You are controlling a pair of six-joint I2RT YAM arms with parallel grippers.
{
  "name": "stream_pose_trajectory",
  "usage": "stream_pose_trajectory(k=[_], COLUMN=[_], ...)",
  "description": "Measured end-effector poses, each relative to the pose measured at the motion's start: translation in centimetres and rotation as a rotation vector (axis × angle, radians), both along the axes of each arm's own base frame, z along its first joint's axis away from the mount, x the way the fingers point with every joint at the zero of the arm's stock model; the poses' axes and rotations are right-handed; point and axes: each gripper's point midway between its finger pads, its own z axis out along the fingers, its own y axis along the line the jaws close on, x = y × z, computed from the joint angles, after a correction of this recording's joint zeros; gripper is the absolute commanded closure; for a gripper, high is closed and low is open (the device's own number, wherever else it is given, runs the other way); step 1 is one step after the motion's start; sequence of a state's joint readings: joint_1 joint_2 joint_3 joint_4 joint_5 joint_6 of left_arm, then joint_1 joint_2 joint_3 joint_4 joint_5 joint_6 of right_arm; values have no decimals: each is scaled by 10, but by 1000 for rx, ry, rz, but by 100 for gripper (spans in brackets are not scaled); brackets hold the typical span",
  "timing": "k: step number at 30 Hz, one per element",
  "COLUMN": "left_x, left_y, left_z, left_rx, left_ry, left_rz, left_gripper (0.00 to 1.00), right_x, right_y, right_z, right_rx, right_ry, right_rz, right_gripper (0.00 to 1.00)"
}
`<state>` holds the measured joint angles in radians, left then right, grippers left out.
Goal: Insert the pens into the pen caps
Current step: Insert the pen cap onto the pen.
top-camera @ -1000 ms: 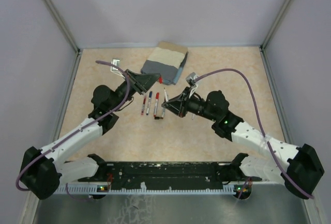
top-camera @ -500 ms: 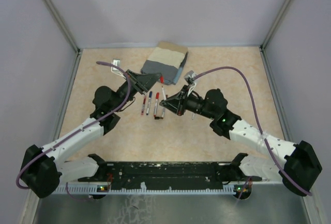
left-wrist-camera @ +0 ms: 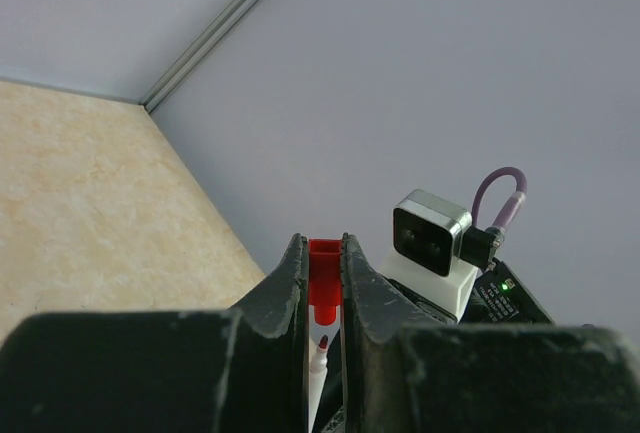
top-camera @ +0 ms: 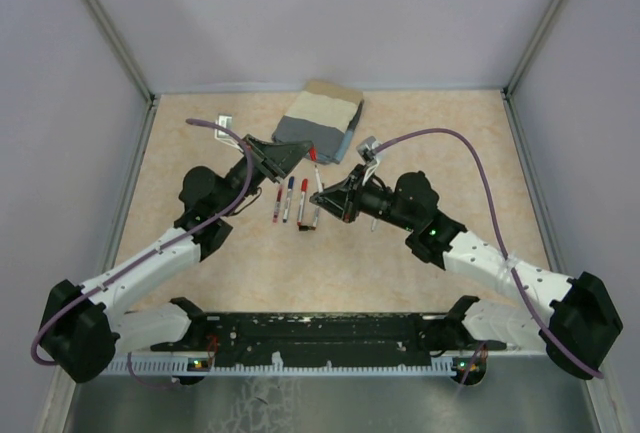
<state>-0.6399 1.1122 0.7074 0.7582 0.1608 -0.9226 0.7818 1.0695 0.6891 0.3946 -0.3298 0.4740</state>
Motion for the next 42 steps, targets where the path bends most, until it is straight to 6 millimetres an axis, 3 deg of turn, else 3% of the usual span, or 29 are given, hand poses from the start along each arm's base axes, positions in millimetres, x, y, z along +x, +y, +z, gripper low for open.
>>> stream_pose_trajectory(k=[20, 42], left_x=[-3, -1], left_y=[-8, -18], left_z=[-4, -13], left_rx=[8, 59], left_ry=[-6, -15], left_rz=[-39, -68], left_gripper=[100, 100], right_x=[7, 17], right_y=[-1, -9], right_z=[9, 2], right_rx=[12, -33], right_ry=[11, 50], right_rz=[-37, -115], right_gripper=[100, 100])
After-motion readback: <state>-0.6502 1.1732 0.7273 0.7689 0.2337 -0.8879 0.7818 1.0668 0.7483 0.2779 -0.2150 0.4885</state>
